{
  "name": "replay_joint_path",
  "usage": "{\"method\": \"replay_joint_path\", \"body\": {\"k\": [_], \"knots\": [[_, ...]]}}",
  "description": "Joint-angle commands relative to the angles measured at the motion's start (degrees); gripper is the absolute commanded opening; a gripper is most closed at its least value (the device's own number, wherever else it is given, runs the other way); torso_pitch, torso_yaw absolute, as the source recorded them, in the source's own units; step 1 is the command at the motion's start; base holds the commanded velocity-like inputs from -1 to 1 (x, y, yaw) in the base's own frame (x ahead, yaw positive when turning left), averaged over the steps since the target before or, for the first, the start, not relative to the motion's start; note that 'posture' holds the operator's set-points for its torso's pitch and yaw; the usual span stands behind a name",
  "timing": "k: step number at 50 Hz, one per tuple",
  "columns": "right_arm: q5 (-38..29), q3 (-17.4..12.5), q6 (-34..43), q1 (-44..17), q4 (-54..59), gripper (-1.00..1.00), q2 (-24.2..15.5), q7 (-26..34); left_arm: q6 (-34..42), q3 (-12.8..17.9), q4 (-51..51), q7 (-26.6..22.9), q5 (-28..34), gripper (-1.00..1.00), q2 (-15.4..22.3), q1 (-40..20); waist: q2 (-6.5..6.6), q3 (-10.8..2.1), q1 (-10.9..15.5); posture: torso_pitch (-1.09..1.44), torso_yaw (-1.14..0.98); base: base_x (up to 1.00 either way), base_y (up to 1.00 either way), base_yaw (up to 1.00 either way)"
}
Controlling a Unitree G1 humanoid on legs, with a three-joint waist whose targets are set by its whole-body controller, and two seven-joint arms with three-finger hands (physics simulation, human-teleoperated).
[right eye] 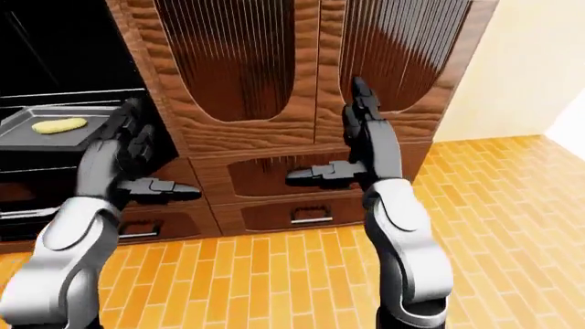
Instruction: Pick the corn from the oven and place it on the plate on the counter.
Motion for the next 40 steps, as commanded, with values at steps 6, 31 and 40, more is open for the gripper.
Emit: {"method": "replay_joint_path", "body": {"k": [6, 31, 40], "knots": [[6.4, -1.3, 6.1, -4.0, -9.3, 1.0, -1.7, 0.8, 1.5, 4.4, -10.0, -2.5, 3.6, 1.0, -0.1, -1.6, 1.64, -2.04, 1.9, 0.0, 0.0, 0.14, 0.28, 0.33], [9.7, 0.4, 10.6, -3.5, -17.2, 1.0, -2.8, -0.1, 6.1, 7.3, -15.3, -2.4, -0.9, 1.0, 1.4, -0.1, 0.97, -4.54, 1.1, 0.0, 0.0, -0.14, 0.0, 1.0], [6.5, 1.4, 7.8, -2.6, -15.0, 1.0, -1.7, 1.7, 4.4, 6.5, -13.2, -2.5, -0.6, 1.0, 1.2, -0.6, -4.65, -3.88, -0.8, 0.0, 0.0, -0.16, 0.0, 1.0]]}}
